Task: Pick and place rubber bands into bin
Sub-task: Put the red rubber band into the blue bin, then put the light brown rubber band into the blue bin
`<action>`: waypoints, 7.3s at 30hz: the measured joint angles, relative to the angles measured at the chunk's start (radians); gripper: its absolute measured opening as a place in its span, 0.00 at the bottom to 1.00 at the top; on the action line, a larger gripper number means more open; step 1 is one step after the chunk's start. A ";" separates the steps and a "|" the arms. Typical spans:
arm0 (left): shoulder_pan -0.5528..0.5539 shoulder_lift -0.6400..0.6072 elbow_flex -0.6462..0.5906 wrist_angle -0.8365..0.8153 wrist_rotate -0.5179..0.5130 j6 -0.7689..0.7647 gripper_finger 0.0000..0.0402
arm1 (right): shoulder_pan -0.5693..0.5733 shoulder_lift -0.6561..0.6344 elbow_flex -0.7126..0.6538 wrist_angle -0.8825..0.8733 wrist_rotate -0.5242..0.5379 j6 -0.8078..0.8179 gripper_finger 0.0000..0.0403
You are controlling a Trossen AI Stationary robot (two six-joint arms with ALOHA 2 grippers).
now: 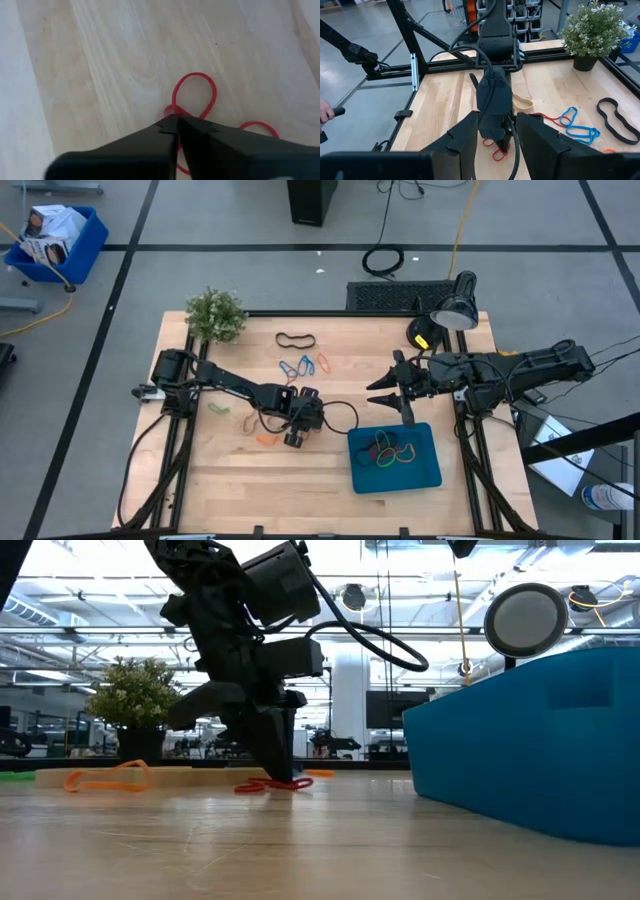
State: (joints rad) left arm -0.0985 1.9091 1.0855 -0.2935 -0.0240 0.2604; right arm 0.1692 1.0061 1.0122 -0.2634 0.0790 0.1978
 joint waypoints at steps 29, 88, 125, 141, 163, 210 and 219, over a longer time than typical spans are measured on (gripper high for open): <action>-0.031 0.002 -0.002 0.007 -0.019 -0.113 0.20 | 0.000 0.000 0.000 0.000 -0.001 0.000 0.32; -0.014 -0.225 -0.005 -0.049 0.050 -0.322 0.00 | 0.000 0.000 0.000 0.001 -0.001 0.000 0.32; -0.064 -0.487 -0.002 0.489 0.106 -0.403 0.00 | 0.003 0.005 -0.001 -0.003 -0.002 0.135 0.32; -0.137 -0.227 -0.002 0.891 0.043 -0.471 0.00 | 0.001 -0.058 -0.001 -0.051 -0.001 0.171 0.32; -0.174 0.181 0.177 1.006 0.060 -0.659 0.00 | 0.003 -0.075 -0.021 -0.085 -0.001 0.188 0.32; -0.113 -0.036 0.206 0.535 0.336 -0.561 0.59 | 0.003 -0.074 -0.080 -0.039 -0.001 0.237 0.32; -0.080 -0.360 0.207 0.068 0.310 -0.422 0.67 | 0.003 -0.074 -0.080 0.014 0.002 0.228 0.32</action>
State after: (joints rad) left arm -0.1789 1.5487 1.2921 -0.2255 0.2861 -0.1619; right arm 0.1719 0.9318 0.9325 -0.2490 0.0810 0.4259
